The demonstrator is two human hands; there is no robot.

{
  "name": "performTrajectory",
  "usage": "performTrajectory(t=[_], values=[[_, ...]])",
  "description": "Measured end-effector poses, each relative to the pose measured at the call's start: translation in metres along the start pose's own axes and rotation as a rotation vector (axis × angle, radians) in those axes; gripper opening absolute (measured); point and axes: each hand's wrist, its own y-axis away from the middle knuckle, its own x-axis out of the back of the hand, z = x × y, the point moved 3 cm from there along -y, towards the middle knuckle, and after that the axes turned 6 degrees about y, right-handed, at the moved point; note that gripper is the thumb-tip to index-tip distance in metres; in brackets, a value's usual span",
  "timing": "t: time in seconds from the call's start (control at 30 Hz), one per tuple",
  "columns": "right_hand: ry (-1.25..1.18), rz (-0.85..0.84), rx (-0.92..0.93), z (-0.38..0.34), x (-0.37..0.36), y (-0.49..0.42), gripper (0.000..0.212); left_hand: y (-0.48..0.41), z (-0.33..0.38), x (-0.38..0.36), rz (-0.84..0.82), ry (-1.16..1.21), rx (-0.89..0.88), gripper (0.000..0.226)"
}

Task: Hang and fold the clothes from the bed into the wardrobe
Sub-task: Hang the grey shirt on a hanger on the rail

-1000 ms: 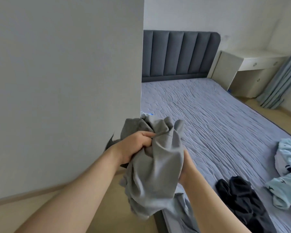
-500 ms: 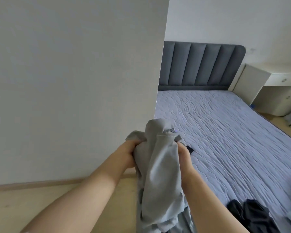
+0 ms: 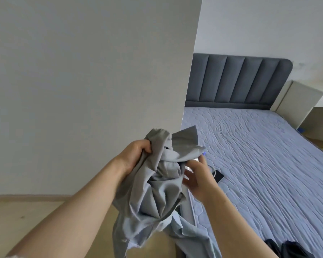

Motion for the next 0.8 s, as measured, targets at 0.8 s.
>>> performTrajectory(t=[0.8], values=[[0.139,-0.251,-0.247,0.041,-0.108,-0.012,0.012,0.090,0.008,0.114,0.287,-0.305,-0.170,0.019]])
